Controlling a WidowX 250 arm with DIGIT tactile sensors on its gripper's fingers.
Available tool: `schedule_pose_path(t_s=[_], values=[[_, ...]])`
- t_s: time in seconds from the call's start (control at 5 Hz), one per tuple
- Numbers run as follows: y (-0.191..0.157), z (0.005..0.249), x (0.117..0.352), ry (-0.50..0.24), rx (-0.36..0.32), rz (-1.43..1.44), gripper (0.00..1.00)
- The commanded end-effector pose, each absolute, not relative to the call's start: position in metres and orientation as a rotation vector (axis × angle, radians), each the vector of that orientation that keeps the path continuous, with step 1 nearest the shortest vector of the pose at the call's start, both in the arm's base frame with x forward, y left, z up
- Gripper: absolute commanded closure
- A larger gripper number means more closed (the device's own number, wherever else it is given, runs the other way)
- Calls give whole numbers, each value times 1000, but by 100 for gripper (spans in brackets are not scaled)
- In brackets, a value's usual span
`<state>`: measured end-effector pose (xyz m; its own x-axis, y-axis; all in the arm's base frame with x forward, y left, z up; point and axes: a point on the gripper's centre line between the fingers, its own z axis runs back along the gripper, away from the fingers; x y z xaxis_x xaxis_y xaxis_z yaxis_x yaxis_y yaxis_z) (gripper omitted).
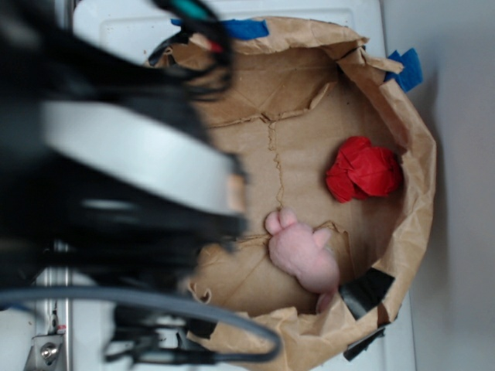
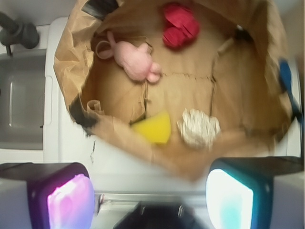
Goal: Grab the pink bunny.
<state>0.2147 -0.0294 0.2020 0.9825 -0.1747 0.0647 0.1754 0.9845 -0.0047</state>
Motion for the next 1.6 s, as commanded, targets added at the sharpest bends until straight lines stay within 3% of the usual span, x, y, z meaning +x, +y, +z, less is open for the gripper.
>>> schedule_pose_path(t_s=[0.0,0.2,0.6,0.8,1.0,1.2,1.4], values=[[-41,168,298,-96,-79,-461,0],[-29,147,300,-131,-161,-537,0],[-26,120,271,-188,-132,-726,0],[-29,95,275,-153,-125,-725,0],[-45,73,283,-157,-92,-716,0],[-65,57,288,-140,-154,-723,0],[-84,48,286,-155,-169,-762,0]])
